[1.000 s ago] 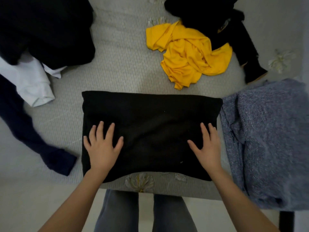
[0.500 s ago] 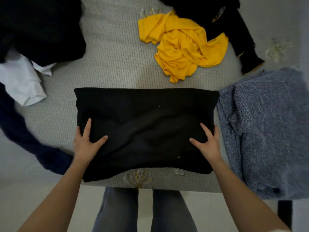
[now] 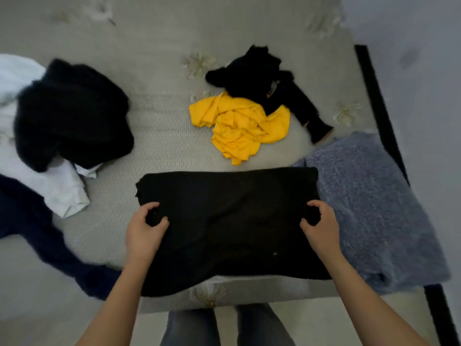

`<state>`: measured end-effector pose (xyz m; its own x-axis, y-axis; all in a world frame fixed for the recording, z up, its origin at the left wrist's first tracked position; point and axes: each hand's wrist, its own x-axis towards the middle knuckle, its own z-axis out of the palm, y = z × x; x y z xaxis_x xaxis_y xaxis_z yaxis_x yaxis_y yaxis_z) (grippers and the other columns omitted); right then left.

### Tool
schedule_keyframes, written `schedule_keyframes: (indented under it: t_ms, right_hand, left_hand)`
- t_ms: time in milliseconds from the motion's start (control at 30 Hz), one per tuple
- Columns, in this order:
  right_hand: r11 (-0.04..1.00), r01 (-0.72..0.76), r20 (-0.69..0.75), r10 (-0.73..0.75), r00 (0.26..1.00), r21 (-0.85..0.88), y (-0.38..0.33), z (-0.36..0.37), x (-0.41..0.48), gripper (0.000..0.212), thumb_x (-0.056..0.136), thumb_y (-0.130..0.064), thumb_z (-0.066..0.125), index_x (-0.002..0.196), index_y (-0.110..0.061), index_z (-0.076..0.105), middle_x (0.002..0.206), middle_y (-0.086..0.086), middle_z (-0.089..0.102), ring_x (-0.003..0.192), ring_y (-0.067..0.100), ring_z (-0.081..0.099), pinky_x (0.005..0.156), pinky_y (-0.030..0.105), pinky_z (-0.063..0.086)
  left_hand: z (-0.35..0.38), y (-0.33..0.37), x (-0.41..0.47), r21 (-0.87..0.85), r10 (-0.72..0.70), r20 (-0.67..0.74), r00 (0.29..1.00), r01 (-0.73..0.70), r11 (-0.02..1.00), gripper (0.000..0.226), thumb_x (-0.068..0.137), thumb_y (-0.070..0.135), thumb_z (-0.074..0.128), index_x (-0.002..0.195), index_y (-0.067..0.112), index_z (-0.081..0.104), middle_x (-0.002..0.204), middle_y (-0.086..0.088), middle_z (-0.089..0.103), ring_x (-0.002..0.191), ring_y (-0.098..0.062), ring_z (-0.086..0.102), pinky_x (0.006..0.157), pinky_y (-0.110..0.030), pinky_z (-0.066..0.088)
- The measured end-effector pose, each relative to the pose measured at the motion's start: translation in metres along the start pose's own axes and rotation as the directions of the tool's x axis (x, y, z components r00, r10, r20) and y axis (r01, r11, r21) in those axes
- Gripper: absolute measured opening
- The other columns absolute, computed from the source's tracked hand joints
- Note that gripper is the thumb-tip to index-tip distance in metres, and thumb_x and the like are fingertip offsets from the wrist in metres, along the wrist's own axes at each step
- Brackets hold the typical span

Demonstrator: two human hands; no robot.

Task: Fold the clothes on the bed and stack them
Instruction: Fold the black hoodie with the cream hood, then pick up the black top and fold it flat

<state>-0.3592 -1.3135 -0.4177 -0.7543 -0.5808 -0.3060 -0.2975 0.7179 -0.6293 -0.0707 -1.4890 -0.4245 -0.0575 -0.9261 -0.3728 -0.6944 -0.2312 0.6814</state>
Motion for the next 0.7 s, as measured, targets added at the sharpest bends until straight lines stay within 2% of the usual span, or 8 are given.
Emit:
schedule_keyframes:
  t_ms: [133, 233, 333, 467, 533, 600, 700]
  right_hand:
    - [0.997, -0.014, -0.189, 0.029, 0.982, 0.081, 0.002, -0.074, -0.015, 0.037, 0.081, -0.001, 0.064, 0.116, -0.01, 0.052, 0.111, -0.003, 0.045, 0.104, 0.009, 0.041, 0.09, 0.024, 0.034]
    - [0.986, -0.036, -0.345, 0.09, 0.934, 0.16, 0.016, -0.128, -0.025, 0.035, 0.081, -0.002, 0.064, 0.112, -0.011, 0.053, 0.11, 0.002, 0.048, 0.103, 0.012, 0.044, 0.092, 0.027, 0.036]
    - [0.972, -0.04, -0.519, 0.159, 0.84, 0.232, 0.034, -0.174, -0.032, 0.035, 0.08, 0.0, 0.064, 0.111, -0.01, 0.053, 0.109, 0.003, 0.05, 0.105, 0.017, 0.047, 0.093, 0.029, 0.037]
    - [0.941, -0.099, -0.673, 0.303, 0.674, 0.324, 0.064, -0.21, -0.044, 0.034, 0.081, 0.0, 0.062, 0.113, -0.006, 0.053, 0.114, 0.01, 0.051, 0.11, 0.021, 0.047, 0.096, 0.033, 0.037]
    - [0.913, -0.109, -0.703, 0.375, 0.604, 0.393, 0.082, -0.213, -0.05, 0.034, 0.082, -0.003, 0.062, 0.114, -0.007, 0.052, 0.118, 0.011, 0.049, 0.107, 0.015, 0.045, 0.094, 0.029, 0.036]
    - [0.867, -0.131, -0.676, 0.461, 0.574, 0.481, 0.099, -0.206, -0.052, 0.034, 0.083, -0.005, 0.062, 0.115, -0.009, 0.05, 0.12, 0.009, 0.047, 0.105, 0.01, 0.041, 0.093, 0.025, 0.033]
    - [0.785, -0.315, -0.527, 0.6, 0.602, 0.534, 0.132, -0.187, -0.048, 0.043, 0.083, -0.008, 0.063, 0.124, -0.009, 0.047, 0.125, 0.01, 0.042, 0.111, 0.015, 0.041, 0.097, 0.028, 0.036]
  left_hand:
    - [0.009, 0.084, -0.005, 0.024, 0.176, 0.05, 0.983, -0.177, 0.984, 0.034, 0.081, 0.009, 0.065, 0.115, 0.014, 0.059, 0.116, -0.01, 0.061, 0.105, -0.027, 0.056, 0.088, -0.037, 0.043]
    - [0.036, 0.155, -0.011, -0.002, 0.343, 0.136, 0.929, -0.346, 0.938, 0.035, 0.08, 0.007, 0.066, 0.113, 0.012, 0.06, 0.116, -0.009, 0.06, 0.107, -0.027, 0.056, 0.09, -0.036, 0.042]
    - [0.076, 0.226, -0.021, -0.046, 0.503, 0.197, 0.842, -0.505, 0.862, 0.034, 0.077, 0.004, 0.067, 0.111, 0.009, 0.061, 0.116, -0.012, 0.061, 0.11, -0.03, 0.055, 0.095, -0.037, 0.041]
    - [0.133, 0.316, -0.04, -0.001, 0.659, 0.324, 0.678, -0.697, 0.717, 0.036, 0.081, 0.007, 0.064, 0.116, 0.011, 0.059, 0.121, -0.012, 0.057, 0.114, -0.026, 0.051, 0.095, -0.029, 0.036]
    - [0.162, 0.351, -0.047, -0.008, 0.709, 0.374, 0.598, -0.762, 0.647, 0.036, 0.083, 0.01, 0.063, 0.118, 0.014, 0.058, 0.124, -0.01, 0.055, 0.118, -0.024, 0.049, 0.098, -0.03, 0.034]
    - [0.195, 0.372, -0.047, -0.003, 0.719, 0.424, 0.55, -0.793, 0.609, 0.038, 0.084, 0.014, 0.063, 0.121, 0.016, 0.056, 0.127, -0.009, 0.053, 0.121, -0.024, 0.047, 0.101, -0.033, 0.034]
    - [0.247, 0.372, -0.04, 0.16, 0.631, 0.539, 0.557, -0.804, 0.573, 0.042, 0.085, 0.024, 0.063, 0.126, 0.019, 0.054, 0.129, -0.014, 0.049, 0.12, -0.031, 0.046, 0.102, -0.041, 0.038]
